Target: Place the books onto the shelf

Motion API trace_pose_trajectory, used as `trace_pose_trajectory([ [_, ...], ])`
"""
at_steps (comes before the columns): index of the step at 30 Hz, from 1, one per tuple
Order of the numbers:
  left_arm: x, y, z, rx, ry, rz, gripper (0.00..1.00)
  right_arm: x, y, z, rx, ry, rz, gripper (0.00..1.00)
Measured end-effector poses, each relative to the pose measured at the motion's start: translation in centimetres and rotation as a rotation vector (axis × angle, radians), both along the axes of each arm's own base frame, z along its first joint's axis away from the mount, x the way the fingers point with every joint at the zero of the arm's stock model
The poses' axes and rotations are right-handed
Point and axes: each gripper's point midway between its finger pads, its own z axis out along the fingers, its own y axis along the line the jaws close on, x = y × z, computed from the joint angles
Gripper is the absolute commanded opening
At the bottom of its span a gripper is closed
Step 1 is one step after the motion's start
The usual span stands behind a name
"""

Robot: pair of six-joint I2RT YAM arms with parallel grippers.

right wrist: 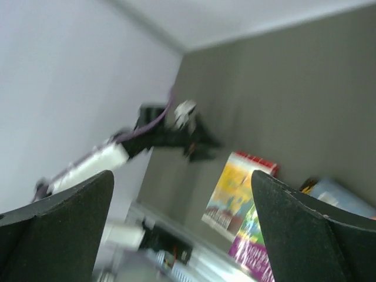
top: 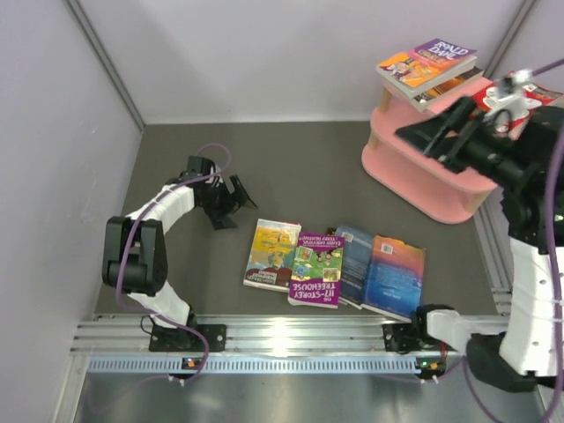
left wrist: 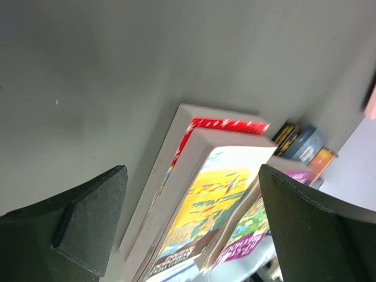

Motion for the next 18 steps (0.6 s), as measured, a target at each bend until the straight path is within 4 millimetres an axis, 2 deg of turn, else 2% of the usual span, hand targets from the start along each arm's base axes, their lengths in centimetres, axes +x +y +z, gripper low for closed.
trace_pose_trajectory([
  [2,-0.9,-0.4,-0.9,-0.005,0.038,-0.02,0.98,-0.6,4.1,-2.3,-0.031,0.048,0.118,1.0],
  [4,-1.7,-0.9,-1.7,-0.002,0.069,-0.044,0.98,0.2,7.4,-5.4,-0.069,0.12,0.197,1.0],
  [5,-2.1,-1.3,-1.9,-0.001,0.079,-0.056,0.98,0.9,9.1,-8.1,-0.097,0.191,0.233,1.0],
  [7,-3.0,-2.1,-2.4,0.002,0.098,-0.087,0.98,2.4,11.1,-13.8,-0.146,0.332,0.263,1.0],
  [8,-3.3,-2.3,-2.5,0.003,0.103,-0.095,0.98,3.2,11.7,-17.6,-0.179,0.42,0.261,1.0],
  [10,-4.1,-2.9,-2.9,0.005,0.117,-0.117,0.98,3.3,11.9,-24.9,-0.235,0.596,0.254,1.0],
  [12,-4.7,-3.1,-3.3,0.011,0.13,-0.127,0.98,1.4,10.7,-32.4,-0.299,0.79,0.235,1.0],
  [13,-5.0,-3.0,-3.4,0.015,0.139,-0.127,0.98,0.3,10.2,-34.5,-0.319,0.856,0.227,1.0],
  [15,-5.5,-2.8,-3.5,0.022,0.147,-0.127,0.98,-1.1,9.5,-36.6,-0.339,0.926,0.219,1.0],
  [18,-5.4,-2.6,-2.9,0.029,0.122,-0.133,0.98,-0.6,9.6,-36.4,-0.337,0.905,0.215,1.0],
])
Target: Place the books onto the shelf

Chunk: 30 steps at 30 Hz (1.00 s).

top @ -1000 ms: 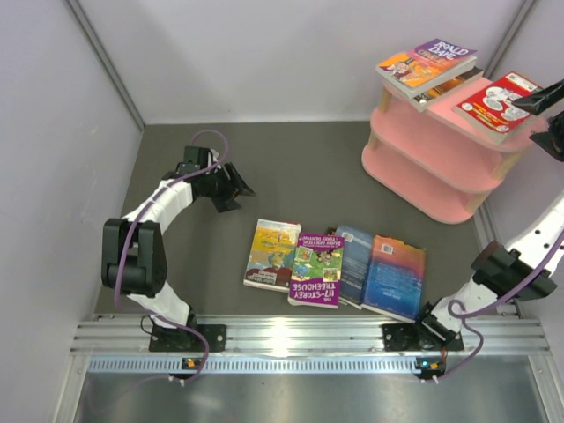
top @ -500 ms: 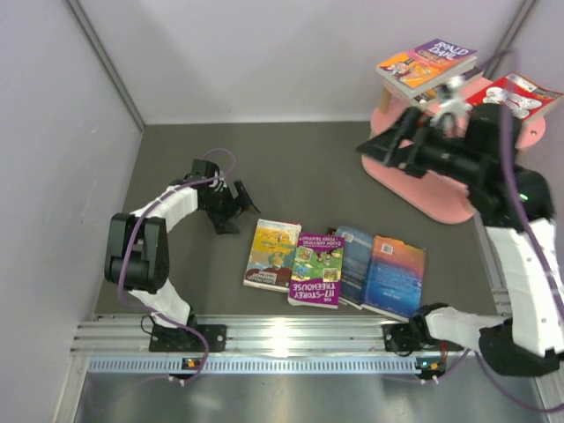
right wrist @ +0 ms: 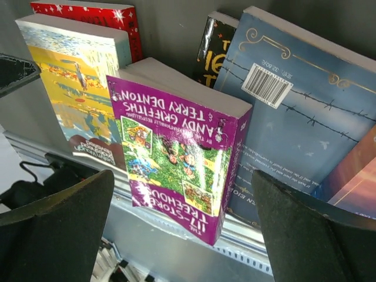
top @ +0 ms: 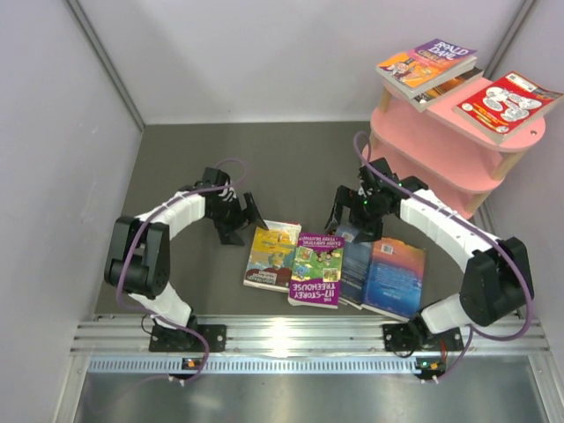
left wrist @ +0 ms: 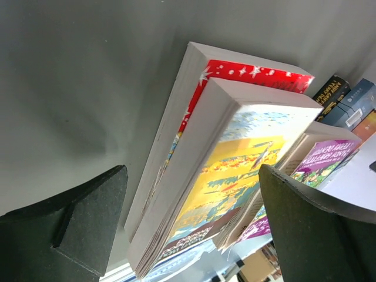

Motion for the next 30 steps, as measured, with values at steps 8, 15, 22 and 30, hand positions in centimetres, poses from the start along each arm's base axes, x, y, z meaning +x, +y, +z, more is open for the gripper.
trace_pose_trajectory([
  [8,0.7,0.4,2.0,0.028,-0.057,-0.001,0.97,-2.3,-0.6,-5.1,-0.001,0.074,0.0,1.0],
  [15,1.4,0.7,5.8,0.029,-0.171,-0.002,0.97,-4.4,1.1,-5.5,0.157,0.128,-0.011,1.0],
  [22,-1.1,0.4,3.3,-0.011,-0.1,-0.026,0.96,-5.0,3.8,-5.3,0.365,0.145,-0.002,0.9],
  [30,-2.7,0.1,1.7,-0.035,-0.039,-0.041,0.95,-6.5,4.6,-7.2,0.482,0.171,0.009,0.23],
])
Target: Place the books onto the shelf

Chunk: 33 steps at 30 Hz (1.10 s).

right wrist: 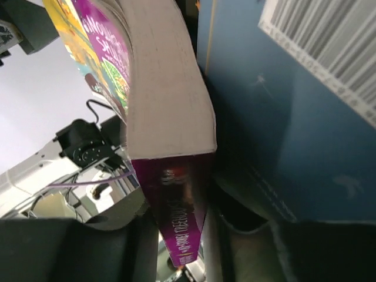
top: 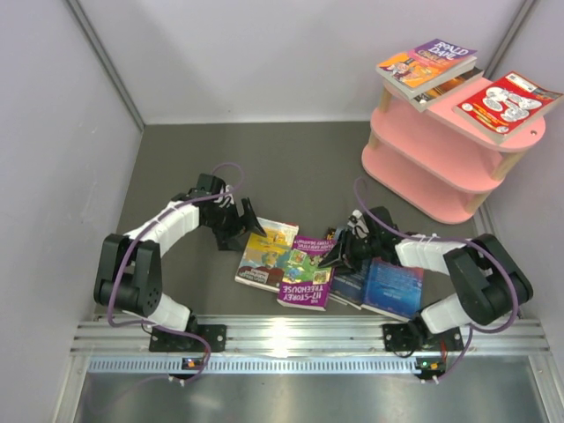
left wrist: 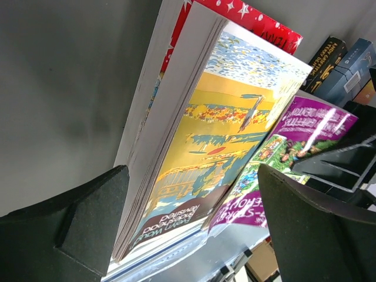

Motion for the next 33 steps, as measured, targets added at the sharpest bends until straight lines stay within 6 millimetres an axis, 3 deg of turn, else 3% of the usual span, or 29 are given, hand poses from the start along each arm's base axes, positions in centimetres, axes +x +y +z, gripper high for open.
trace_pose_trajectory([
  [2,0.0,0.0,0.0,-0.003,0.0,-0.001,0.95,0.1,0.0,-0.1,0.003,-0.024,0.002,0.11],
  [3,0.0,-0.1,0.0,-0.004,-0.001,-0.002,0.95,0.1,0.1,-0.2,0.001,-0.032,0.003,0.0],
  [10,1.1,-0.2,1.2,-0.004,-0.039,-0.007,0.95,0.6,0.0,0.5,-0.065,-0.062,0.005,0.0],
  [13,2.6,-0.2,2.8,0.003,-0.11,-0.014,0.95,2.7,-0.2,3.4,-0.154,-0.126,-0.002,0.0],
  [15,3.3,-0.2,3.8,0.006,-0.15,-0.012,0.95,5.2,0.1,7.3,-0.185,-0.213,-0.016,0.0],
  [17,3.5,-0.2,4.2,0.004,-0.165,-0.01,0.95,8.1,0.4,13.1,-0.187,-0.333,-0.038,0.0],
  [21,3.5,-0.2,4.2,0.006,-0.166,-0.008,0.94,13.3,0.4,29.2,-0.069,-0.655,-0.119,0.0],
  [23,3.6,-0.2,4.3,0.008,-0.167,-0.006,0.94,14.6,-1.4,36.7,0.005,-0.813,-0.185,0.0],
  [25,3.7,-0.2,4.3,0.01,-0.168,-0.003,0.94,15.1,-4.0,42.3,0.062,-0.927,-0.252,0.0],
  [28,3.7,-0.2,4.3,0.011,-0.171,-0.002,0.94,16.2,-7.7,47.5,0.125,-1.034,-0.352,0.0],
  [30,3.7,-0.2,4.4,0.01,-0.172,-0.003,0.93,17.5,-9.3,49.7,0.172,-1.075,-0.401,0.0],
  [33,3.8,-0.4,4.6,0.009,-0.178,-0.007,0.93,21.5,-11.0,51.5,0.235,-1.102,-0.452,0.0],
])
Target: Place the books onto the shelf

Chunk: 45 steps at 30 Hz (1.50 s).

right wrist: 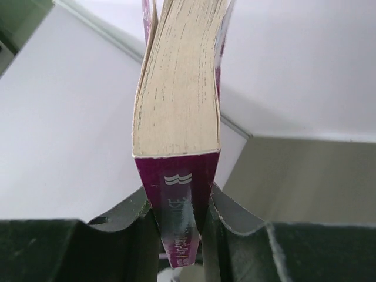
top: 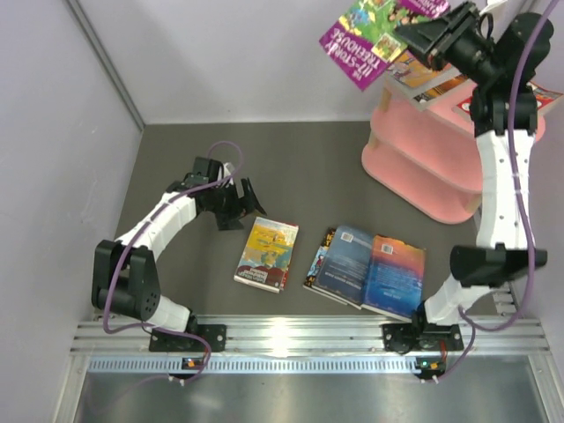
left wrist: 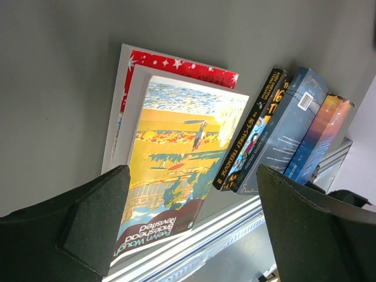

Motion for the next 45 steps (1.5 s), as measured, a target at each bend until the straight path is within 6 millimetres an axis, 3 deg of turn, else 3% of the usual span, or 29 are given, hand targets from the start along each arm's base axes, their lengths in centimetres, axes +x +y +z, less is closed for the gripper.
trace_pose_trajectory([
  [4,0.7,-0.2,1.0,-0.005,-0.029,-0.001,0.93,7.4,-2.7,0.3,0.094,-0.01,-0.04,0.0],
  [7,1.4,-0.2,1.8,-0.003,-0.054,0.004,0.93,12.4,-6.3,-1.4,0.177,0.032,-0.105,0.0],
  [10,2.0,-0.2,2.7,-0.002,-0.079,0.011,0.93,15.7,-10.0,-4.2,0.229,0.107,-0.181,0.0],
  [13,3.0,-0.4,3.8,-0.007,-0.106,0.025,0.93,17.3,-13.4,-7.1,0.247,0.199,-0.26,0.0],
  [18,6.6,-1.1,5.7,-0.021,-0.158,0.044,0.93,17.3,-16.2,-9.3,0.24,0.283,-0.313,0.0],
  [25,12.6,-2.6,8.6,-0.05,-0.229,0.064,0.93,16.3,-15.0,-12.0,0.23,0.392,-0.231,0.0],
  [31,20.9,-5.3,14.5,-0.166,-0.385,0.088,0.94,14.9,-15.2,-13.0,0.238,0.449,-0.201,0.0],
  [37,27.6,-8.6,21.7,-0.504,-0.597,0.179,0.89,12.8,-17.1,-13.0,0.229,0.468,-0.205,0.0],
  [39,29.4,-9.5,23.8,-0.645,-0.642,0.228,0.9,12.4,-17.9,-13.0,0.227,0.466,-0.209,0.09],
  [40,30.5,-10.0,24.9,-0.712,-0.673,0.248,0.91,12.3,-18.2,-13.0,0.228,0.467,-0.208,0.17],
  [41,31.5,-10.6,25.9,-0.773,-0.7,0.265,0.94,12.2,-18.4,-13.0,0.228,0.467,-0.207,0.31],
  [42,32.2,-11.3,26.6,-0.819,-0.724,0.271,0.96,12.1,-18.5,-13.1,0.228,0.469,-0.207,0.37],
  [43,32.6,-11.9,27.2,-0.857,-0.746,0.276,0.98,12.1,-18.5,-13.1,0.225,0.466,-0.207,0.43],
  [44,32.9,-12.8,27.6,-0.891,-0.761,0.287,0.99,12.1,-18.5,-13.1,0.22,0.463,-0.205,0.57],
  [45,32.8,-13.5,27.6,-0.91,-0.762,0.295,0.99,12.0,-18.5,-13.1,0.219,0.462,-0.202,0.64],
])
